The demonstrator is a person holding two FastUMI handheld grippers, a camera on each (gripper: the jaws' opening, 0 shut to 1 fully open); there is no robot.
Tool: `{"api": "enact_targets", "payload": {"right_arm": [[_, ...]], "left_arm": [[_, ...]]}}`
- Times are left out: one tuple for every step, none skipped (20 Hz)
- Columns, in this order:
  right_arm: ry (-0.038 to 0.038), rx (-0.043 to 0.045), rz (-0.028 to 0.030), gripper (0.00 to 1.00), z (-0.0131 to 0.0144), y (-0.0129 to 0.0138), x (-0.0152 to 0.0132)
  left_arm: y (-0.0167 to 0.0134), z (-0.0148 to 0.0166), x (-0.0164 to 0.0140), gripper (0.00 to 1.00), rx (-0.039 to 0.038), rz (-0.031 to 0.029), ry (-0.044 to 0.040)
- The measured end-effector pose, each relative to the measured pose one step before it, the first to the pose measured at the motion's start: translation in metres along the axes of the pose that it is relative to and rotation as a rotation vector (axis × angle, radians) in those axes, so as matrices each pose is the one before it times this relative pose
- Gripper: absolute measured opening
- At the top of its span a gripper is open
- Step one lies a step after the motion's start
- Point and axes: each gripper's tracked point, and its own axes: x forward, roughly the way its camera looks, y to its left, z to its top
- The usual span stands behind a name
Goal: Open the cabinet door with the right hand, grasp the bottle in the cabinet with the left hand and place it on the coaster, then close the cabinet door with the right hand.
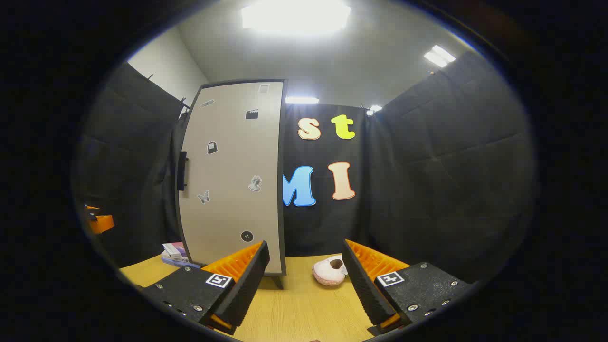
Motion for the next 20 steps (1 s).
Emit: {"api": "enact_targets", "payload": {"right_arm": [[0.00067,0.00249,-0.00176,0.95,-0.00098,-0.00093,-0.00052],[0.0009,0.00364,-0.00043,0.95,-0.00021,-0.00073,-0.00041],[0.00196,0.0029,-0.00042,0.95,-0.00094,-0.00065,-0.00022],[0.00118,0.00118,-0.00015,0.95,-0.00008,-0.00065,-0.00024],[0.00029,-0.00001,-0.00079,0.95,-0.00039,-0.00066,0.00056],[0.00022,-0.00002,-0.00005,0.95,0.00026,-0.00011,-0.00021],[0.00042,0.0011,0.00018,0.95,-0.00009,-0.0002,0.00017],[0.00052,0.00197,0.00086,0.95,0.00006,-0.00012,0.00043],[-0.00004,0.0014,0.00071,0.95,-0.00071,0.0,0.00066],[0.0013,0.00077,-0.00018,0.95,-0.00048,0.00023,0.00035],[0.00231,0.00079,0.0015,0.95,-0.00082,0.0011,0.00084],[0.00237,0.00147,0.00117,0.95,-0.00061,0.00075,0.00089],[0.00013,0.00176,0.00228,0.95,-0.0003,0.00106,0.00087],[0.00055,0.00061,0.0014,0.95,0.00013,0.00119,0.00111],[-0.00005,-0.00021,0.00263,0.95,-0.00024,0.00065,0.00091],[0.00052,-0.00155,0.00248,0.95,-0.00045,0.00174,0.0011],[0.0008,-0.00087,0.00111,0.95,-0.00086,0.00011,0.00079],[0.00181,0.00029,0.00273,0.95,-0.001,0.00191,0.00108],[0.00362,0.00242,0.00356,0.95,-0.00114,0.00221,0.00212],[0.00248,0.00417,0.00385,0.95,0.00012,0.00269,0.00229]], "left_arm": [[0.00021,0.00015,-0.00088,0.83,-0.00036,0.00002,-0.0002],[-0.0003,0.00065,-0.00069,0.83,-0.00196,0.00039,-0.00049],[0.00051,-0.00033,-0.00065,0.83,-0.00238,0.00065,-0.00096],[-0.0006,0.0016,0.0002,0.83,-0.00176,0.00034,-0.00165],[0.00027,0.00012,-0.00079,0.8,-0.00025,0.00289,-0.0009],[-0.00043,0.00077,-0.00023,0.8,-0.00108,0.0006,-0.00051],[-0.00079,0.00008,-0.00078,0.8,-0.00212,0.00071,-0.00058],[-0.00031,0.0012,-0.00031,0.83,-0.00231,0.00029,-0.00073],[0.00064,0.00016,-0.00014,0.83,-0.00093,0.0001,0.00031],[0.00043,0.00086,0.00018,0.82,-0.00048,0.00105,-0.00121],[0.0009,-0.00118,0.00097,0.8,0.00074,0.00115,0.00073],[0.00016,-0.00001,-0.0007,0.83,0.00163,0.0018,0.00092],[0.00089,-0.00106,0.0,0.83,0.00147,0.00168,0.00128],[0.00071,0.00024,0.00029,0.83,0.00084,0.00268,0.00131],[0.00131,0.00003,0.00046,0.83,-0.00089,0.00273,-0.00047],[0.00129,0.00072,0.0004,0.83,-0.00191,0.00224,-0.00151],[0.00178,-0.00052,-0.00042,0.83,-0.00186,0.0033,0.00062],[0.00177,-0.00031,0.00035,0.83,-0.00154,0.00359,0.00194],[0.00155,0.00027,-0.00014,0.83,-0.00154,0.00318,0.00011],[0.001,0.00027,0.0003,0.83,0.00044,0.00187,-0.00026]]}}
